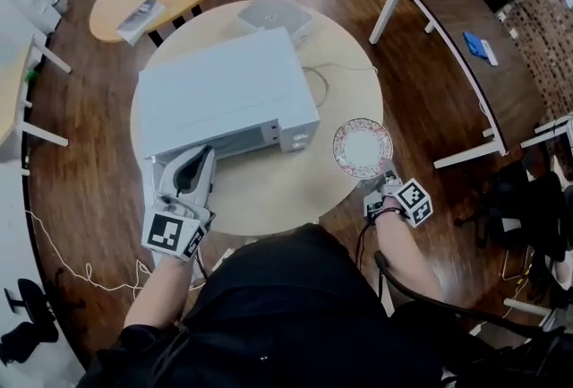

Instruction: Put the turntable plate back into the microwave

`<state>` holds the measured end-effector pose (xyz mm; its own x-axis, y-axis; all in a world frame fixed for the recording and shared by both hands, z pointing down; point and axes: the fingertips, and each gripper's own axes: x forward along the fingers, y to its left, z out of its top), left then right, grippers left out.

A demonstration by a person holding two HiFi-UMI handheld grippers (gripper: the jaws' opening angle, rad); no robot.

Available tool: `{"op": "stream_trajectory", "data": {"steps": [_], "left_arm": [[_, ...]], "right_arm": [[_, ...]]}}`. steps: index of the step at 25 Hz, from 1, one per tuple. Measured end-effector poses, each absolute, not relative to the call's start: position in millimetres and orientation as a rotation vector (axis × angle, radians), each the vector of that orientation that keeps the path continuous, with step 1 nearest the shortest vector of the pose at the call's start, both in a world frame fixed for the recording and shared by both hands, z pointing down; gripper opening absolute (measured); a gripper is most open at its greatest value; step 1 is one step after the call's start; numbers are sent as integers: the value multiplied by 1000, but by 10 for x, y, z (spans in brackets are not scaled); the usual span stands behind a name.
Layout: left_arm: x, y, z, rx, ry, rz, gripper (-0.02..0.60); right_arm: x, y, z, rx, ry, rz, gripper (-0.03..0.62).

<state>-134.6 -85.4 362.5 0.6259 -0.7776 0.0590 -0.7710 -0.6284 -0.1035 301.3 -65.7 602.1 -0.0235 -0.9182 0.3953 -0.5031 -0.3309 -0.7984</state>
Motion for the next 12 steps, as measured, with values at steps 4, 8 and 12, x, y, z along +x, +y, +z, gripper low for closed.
{"op": "stream_trajectory", "data": {"steps": [4,8,12], "left_arm": [[-1483,-776,3672,-2753,1377,-132,5],[-1595,-751,3720,-2731,1407,-140,5],[-1680,-761,3800,-2726,1432,-170,5]], "right_arm": [[2937,-540,6048,-1819,1469,-1331,17],[2877,-524,6097,-1806,1455,-1341,17],[2817,-539,6158,-1800,1450,-1349,17]]}}
